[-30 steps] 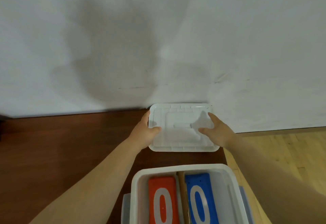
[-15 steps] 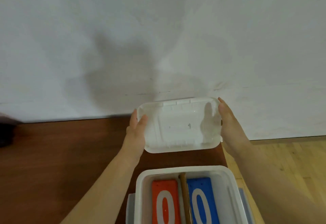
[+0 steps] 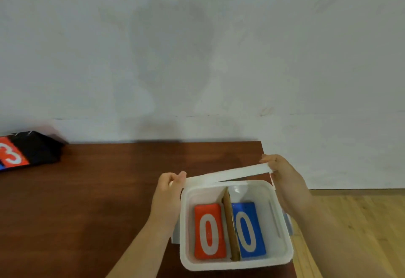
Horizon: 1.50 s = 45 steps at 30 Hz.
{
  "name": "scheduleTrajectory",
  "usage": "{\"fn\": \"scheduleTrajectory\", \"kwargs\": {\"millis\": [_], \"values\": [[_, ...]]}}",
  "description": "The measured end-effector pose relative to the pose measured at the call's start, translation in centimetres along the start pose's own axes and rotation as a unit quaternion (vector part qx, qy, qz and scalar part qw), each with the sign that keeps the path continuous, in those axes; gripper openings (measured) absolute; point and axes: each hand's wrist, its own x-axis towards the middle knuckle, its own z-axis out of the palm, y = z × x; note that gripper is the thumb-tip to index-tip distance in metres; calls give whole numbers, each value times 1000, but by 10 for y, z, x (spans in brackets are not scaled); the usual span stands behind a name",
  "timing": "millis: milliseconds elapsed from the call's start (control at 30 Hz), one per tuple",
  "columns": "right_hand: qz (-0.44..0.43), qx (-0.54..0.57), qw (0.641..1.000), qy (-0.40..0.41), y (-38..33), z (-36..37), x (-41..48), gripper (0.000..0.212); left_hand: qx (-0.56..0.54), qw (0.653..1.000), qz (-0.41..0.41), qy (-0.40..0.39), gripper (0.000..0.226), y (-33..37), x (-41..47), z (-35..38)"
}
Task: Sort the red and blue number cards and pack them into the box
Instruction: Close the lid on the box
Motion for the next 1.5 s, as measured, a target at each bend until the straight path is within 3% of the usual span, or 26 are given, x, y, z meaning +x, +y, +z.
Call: {"fn": "scheduleTrajectory", "kwargs": {"millis": [100,200,433,633,733,867,1500], "values": [[-11,-98,994,-51,9,-13,-26,21,60,998,12,-27,21,-8,-22,-6],[-11,-160,985,-67,25,-24,-44,24,107,991,33,-68,23,-15,-38,-10],[-32,-322,945,-54,55,-31,-72,26,232,963,59,-125,62,-42,-62,-17],[-55,-425,901,-62,80,-34,-90,55,314,938,66,-131,86,-76,-89,-11],[-58,-455,886,-72,90,-36,-99,62,368,909,113,-162,107,-100,-99,-11],[-58,-476,875,-69,99,-37,-103,63,447,870,154,-142,122,-113,-102,-10],[-76,-528,846,-22,112,-19,-97,67,538,807,208,-128,102,-104,-60,-12]]}}
